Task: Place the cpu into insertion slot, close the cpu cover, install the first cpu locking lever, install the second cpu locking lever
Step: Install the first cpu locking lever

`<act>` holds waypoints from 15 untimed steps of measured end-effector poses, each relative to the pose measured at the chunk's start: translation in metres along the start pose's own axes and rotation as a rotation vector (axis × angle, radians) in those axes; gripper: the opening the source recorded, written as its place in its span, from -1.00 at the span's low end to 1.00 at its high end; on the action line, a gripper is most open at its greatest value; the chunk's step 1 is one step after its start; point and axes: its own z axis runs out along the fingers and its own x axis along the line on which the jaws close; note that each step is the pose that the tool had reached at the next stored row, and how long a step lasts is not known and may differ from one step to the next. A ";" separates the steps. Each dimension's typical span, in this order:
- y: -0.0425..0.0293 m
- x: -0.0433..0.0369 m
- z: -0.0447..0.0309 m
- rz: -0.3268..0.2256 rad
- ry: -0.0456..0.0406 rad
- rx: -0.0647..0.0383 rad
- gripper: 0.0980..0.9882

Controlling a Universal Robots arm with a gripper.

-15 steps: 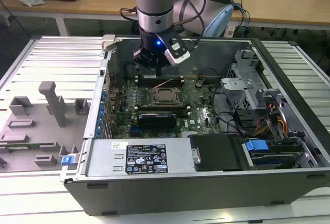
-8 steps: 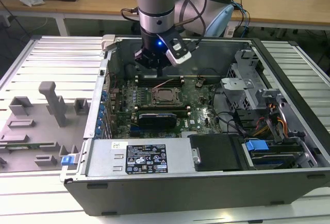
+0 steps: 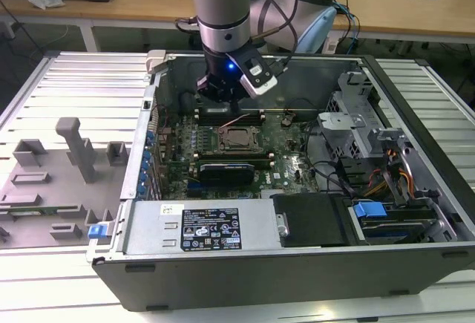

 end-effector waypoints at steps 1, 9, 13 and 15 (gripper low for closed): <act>-0.0003 0.0002 0.0010 -0.001 -0.0025 0.003 -0.98; 0.0001 0.0009 0.0056 0.079 -0.0218 0.035 -0.98; 0.0022 0.0005 0.0106 0.080 -0.0266 0.036 -0.98; 0.0017 0.0003 0.0130 0.080 -0.0296 0.036 -0.98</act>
